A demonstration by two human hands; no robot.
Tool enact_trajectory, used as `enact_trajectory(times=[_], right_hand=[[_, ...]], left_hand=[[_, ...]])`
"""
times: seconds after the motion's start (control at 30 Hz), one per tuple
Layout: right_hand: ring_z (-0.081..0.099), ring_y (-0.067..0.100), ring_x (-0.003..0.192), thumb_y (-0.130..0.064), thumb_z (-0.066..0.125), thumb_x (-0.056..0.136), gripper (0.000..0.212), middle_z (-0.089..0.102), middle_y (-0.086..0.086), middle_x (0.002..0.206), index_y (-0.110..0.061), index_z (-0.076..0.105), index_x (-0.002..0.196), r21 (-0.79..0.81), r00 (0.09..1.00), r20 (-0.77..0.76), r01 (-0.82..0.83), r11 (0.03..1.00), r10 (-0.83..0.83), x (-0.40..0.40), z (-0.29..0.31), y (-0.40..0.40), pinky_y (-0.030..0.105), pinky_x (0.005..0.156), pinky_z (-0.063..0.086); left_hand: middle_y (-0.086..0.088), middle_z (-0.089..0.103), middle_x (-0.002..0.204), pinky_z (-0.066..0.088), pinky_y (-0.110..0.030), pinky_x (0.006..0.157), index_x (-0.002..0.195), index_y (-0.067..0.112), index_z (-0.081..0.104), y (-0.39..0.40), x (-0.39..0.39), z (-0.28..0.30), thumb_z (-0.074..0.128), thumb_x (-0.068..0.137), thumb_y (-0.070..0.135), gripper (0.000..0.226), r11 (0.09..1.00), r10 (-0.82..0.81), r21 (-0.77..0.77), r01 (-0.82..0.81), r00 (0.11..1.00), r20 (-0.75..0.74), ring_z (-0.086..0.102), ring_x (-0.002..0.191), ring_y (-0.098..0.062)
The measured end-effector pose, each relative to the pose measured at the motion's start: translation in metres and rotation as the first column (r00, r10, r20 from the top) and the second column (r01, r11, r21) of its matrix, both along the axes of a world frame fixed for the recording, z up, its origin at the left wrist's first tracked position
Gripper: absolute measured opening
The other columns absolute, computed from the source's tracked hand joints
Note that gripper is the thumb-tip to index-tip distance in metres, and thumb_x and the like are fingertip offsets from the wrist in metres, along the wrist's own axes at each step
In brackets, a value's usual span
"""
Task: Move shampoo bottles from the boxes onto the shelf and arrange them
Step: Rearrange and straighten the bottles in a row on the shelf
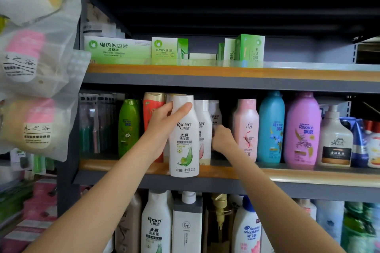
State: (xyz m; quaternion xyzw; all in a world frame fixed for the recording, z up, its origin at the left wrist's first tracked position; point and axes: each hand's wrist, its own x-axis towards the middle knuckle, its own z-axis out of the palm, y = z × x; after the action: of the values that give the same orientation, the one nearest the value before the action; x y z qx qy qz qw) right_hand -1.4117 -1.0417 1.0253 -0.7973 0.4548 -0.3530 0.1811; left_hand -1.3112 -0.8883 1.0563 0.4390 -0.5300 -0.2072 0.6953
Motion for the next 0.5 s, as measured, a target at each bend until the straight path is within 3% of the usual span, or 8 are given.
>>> enact_trajectory(times=[0.07,0.17,0.27,0.33,0.4,0.5], right_hand=[[0.062,0.036,0.089,0.001,0.042,0.088,0.016,0.061,0.024,0.109,0.004,0.055,0.097,0.045,1.0,-0.015,-0.011,0.999,0.012,0.001,-0.006,-0.003,0.041,0.08,0.055],[0.063,0.036,0.094,-0.001,0.045,0.089,0.019,0.062,0.025,0.11,0.007,0.058,0.1,0.098,0.999,-0.035,-0.02,0.995,0.023,0.002,-0.008,-0.005,0.04,0.084,0.054],[0.061,0.035,0.094,-0.003,0.045,0.09,0.024,0.063,0.021,0.105,0.008,0.059,0.107,0.078,0.998,0.068,-0.009,0.997,0.004,0.003,-0.004,-0.007,0.038,0.084,0.053],[0.059,0.037,0.103,-0.004,0.043,0.093,0.029,0.06,0.023,0.114,0.008,0.055,0.117,0.025,0.992,0.121,0.018,1.0,-0.021,0.003,0.001,-0.007,0.037,0.087,0.049],[0.051,0.037,0.117,-0.006,0.04,0.095,0.038,0.049,0.024,0.131,0.006,0.04,0.131,-0.036,0.996,0.08,0.035,0.999,-0.032,0.004,0.005,-0.008,0.035,0.092,0.041],[0.032,0.036,0.135,-0.007,0.04,0.096,0.061,0.007,0.022,0.155,-0.001,0.007,0.148,-0.09,1.0,0.003,0.016,0.996,-0.016,0.006,0.004,-0.015,0.032,0.105,0.029]], left_hand=[[-0.014,0.07,0.103,0.05,-0.043,0.09,0.106,0.008,0.065,0.001,-0.001,0.0,0.062,0.087,0.029,0.028,1.0,0.007,-0.003,-0.007,1.0,0.009,0.067,0.096,-0.027],[-0.014,0.07,0.102,0.051,-0.042,0.089,0.106,0.007,0.065,0.003,-0.001,-0.001,0.061,0.087,0.029,0.029,1.0,0.009,-0.005,-0.009,1.0,0.019,0.068,0.094,-0.027],[-0.011,0.071,0.098,0.052,-0.04,0.086,0.105,0.008,0.065,0.004,-0.001,-0.001,0.061,0.087,0.029,0.027,1.0,0.004,-0.007,-0.004,1.0,0.023,0.068,0.091,-0.023],[-0.008,0.071,0.096,0.052,-0.039,0.085,0.102,0.011,0.066,0.005,-0.001,-0.002,0.062,0.087,0.029,0.025,1.0,0.004,-0.008,-0.004,1.0,0.026,0.068,0.089,-0.021],[-0.008,0.071,0.096,0.052,-0.038,0.085,0.102,0.011,0.066,0.005,-0.001,-0.003,0.061,0.087,0.029,0.024,1.0,0.004,-0.011,-0.003,1.0,0.031,0.068,0.089,-0.021],[-0.008,0.071,0.097,0.052,-0.037,0.083,0.103,0.012,0.066,0.004,0.0,-0.003,0.061,0.087,0.029,0.024,1.0,0.0,-0.009,0.0,1.0,0.03,0.068,0.09,-0.021]])
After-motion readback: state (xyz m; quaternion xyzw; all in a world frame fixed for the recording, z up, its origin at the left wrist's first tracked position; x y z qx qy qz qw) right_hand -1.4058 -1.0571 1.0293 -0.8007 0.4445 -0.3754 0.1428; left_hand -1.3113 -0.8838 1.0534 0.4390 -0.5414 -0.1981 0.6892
